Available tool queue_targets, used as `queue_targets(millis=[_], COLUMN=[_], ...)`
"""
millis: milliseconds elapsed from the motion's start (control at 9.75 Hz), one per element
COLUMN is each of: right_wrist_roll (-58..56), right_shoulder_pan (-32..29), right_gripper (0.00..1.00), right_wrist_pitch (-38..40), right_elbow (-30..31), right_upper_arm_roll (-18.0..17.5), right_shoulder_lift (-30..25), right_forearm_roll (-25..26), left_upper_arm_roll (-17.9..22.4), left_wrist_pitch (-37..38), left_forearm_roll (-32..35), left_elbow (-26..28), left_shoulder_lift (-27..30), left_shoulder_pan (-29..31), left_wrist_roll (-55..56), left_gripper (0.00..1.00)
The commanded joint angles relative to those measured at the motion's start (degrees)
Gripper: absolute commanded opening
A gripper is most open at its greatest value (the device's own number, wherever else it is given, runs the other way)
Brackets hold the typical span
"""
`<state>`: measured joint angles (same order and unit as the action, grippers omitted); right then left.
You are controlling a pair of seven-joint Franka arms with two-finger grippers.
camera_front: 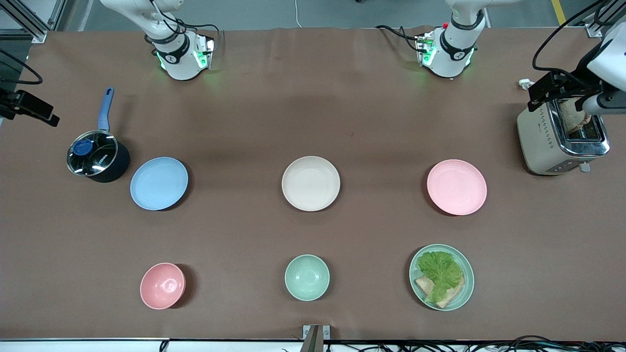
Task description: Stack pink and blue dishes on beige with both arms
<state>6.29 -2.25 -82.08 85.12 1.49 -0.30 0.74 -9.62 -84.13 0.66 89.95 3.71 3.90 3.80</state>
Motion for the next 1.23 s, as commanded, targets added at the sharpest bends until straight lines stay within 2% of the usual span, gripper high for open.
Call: queue_targets(millis=[0,205,308,410,513,718,923,1128], right_wrist_roll=[-0.7,-0.8,-2.2,-5.6,-8.6,-12.0,-16.5,-23.5], right_shoulder_pan=[-0.7,-0.6,-0.7,-1.3,-1.6,-2.7,-3.7,-4.8], right_gripper=[1.0,1.0,1.0,1.0,1.0,1.0,1.0,1.0], right_wrist_pitch=[0.3,0.4,0.3,-2.4,-7.0,-13.9,-20.9,-33.3], right_elbow=[-0.5,0.0,1.7,4.9,8.3,10.2,11.7,20.6], right_upper_arm_roll=[-0.4,-0.4,-0.4,-0.3,-0.3,0.2,1.3,2.7], right_shoulder_lift=[0.1,0.2,0.2,1.6,3.8,11.0,18.0,19.5], right_forearm_roll=[0.6,0.6,0.5,0.5,0.5,0.5,0.4,-0.6], left_upper_arm_roll=[0.0,0.1,0.1,0.1,0.1,0.1,0.0,0.0], left_wrist_pitch=[-0.4,-1.9,-4.7,-8.9,-15.8,-29.1,-41.4,-56.9], left_forearm_roll=[-0.9,-0.6,-0.7,-0.5,-0.5,-0.5,-0.7,-0.7], left_elbow=[1.4,0.3,1.0,3.9,9.7,20.3,26.6,33.4], left_shoulder_lift=[0.2,-2.7,-4.7,-6.2,-6.6,-8.0,-14.0,-19.9], left_shoulder_pan=[0.6,3.2,5.2,6.6,8.4,9.9,12.1,12.1], left_wrist_roll=[-0.7,-3.7,-6.6,-8.2,-10.7,-13.8,-18.5,-20.5], left_gripper=[1.0,1.0,1.0,1.0,1.0,1.0,1.0,1.0])
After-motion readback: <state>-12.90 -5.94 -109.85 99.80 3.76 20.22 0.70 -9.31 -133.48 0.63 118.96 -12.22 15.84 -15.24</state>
